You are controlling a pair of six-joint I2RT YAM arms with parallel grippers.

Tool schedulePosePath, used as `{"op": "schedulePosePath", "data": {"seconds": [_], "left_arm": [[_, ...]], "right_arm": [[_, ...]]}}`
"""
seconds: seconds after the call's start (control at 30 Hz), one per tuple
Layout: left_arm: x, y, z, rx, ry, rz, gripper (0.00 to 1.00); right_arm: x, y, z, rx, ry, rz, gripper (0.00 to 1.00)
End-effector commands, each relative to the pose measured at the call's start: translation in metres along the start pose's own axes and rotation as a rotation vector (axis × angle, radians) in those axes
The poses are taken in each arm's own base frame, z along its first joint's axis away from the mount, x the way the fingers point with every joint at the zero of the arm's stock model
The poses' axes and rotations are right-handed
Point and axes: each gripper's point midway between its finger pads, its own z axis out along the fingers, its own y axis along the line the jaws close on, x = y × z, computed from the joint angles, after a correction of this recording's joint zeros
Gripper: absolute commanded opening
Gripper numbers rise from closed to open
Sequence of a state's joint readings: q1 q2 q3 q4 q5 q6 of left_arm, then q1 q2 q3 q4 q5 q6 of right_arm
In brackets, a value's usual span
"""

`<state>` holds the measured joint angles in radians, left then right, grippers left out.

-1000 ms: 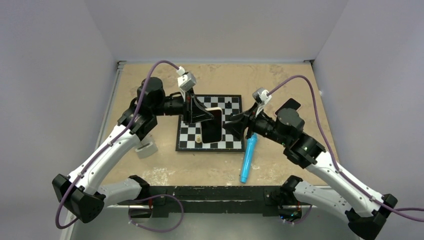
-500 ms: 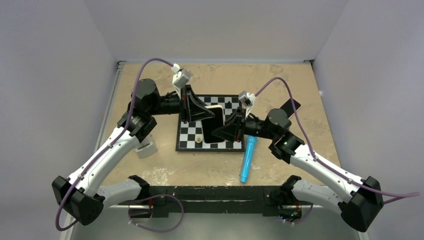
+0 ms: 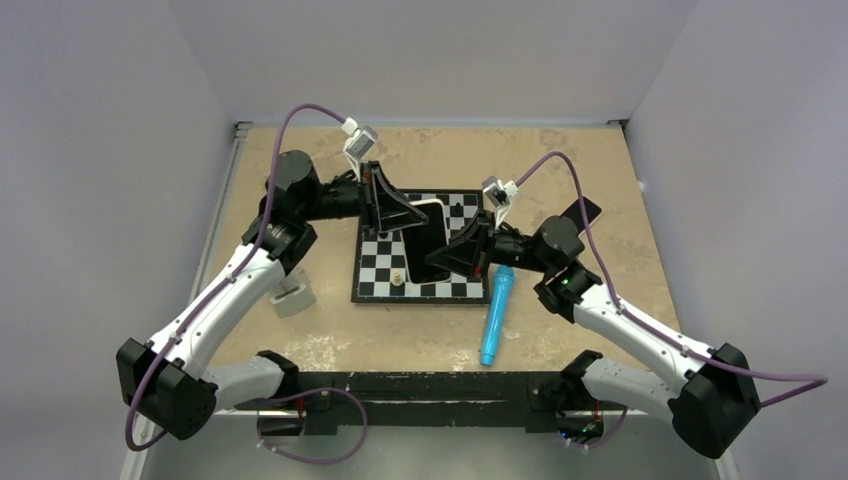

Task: Take the phone out of the phone case
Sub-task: Remove the phone case from the phone.

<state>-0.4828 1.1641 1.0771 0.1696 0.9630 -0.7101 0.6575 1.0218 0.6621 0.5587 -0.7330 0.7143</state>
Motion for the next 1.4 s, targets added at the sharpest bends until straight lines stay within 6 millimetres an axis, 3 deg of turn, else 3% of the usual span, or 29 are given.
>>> {"op": "schedulePosePath", "data": {"seconds": [0.0, 0.13, 0.27, 0.73, 1.03, 1.23, 1.3, 1.37], "left_arm": [[-0.031, -0.001, 0.000, -0.056, -0.069, 0.061, 0.05], [-0.031, 0.004, 0.002, -0.065, -0.073, 0.023, 0.29], [-0.032, 0.003, 0.002, -0.061, -0.083, 0.023, 0.39], [-0.032, -0.017, 0.004, 0.056, -0.076, 0.025, 0.31], [-0.027, -0.016, 0.008, 0.057, -0.052, 0.027, 0.37], [-0.027, -0.015, 0.007, 0.038, -0.050, 0.035, 0.18], [-0.027, -0.015, 0.007, 0.041, -0.048, 0.036, 0.20], [-0.026, -0.016, 0.007, 0.040, -0.050, 0.041, 0.29]], "right_arm": [[-0.022, 0.012, 0.005, -0.043, -0.064, -0.033, 0.00], [-0.035, 0.010, 0.004, -0.026, -0.137, 0.002, 0.00], [-0.046, 0.013, 0.003, -0.050, -0.192, 0.014, 0.00], [-0.056, 0.011, 0.010, -0.061, -0.214, 0.037, 0.00], [-0.068, 0.019, 0.012, -0.081, -0.235, 0.017, 0.00], [-0.067, 0.017, 0.012, -0.066, -0.227, 0.013, 0.00], [-0.067, 0.017, 0.013, -0.068, -0.223, 0.009, 0.00], [-0.067, 0.016, 0.015, -0.064, -0.211, 0.007, 0.00]]}}
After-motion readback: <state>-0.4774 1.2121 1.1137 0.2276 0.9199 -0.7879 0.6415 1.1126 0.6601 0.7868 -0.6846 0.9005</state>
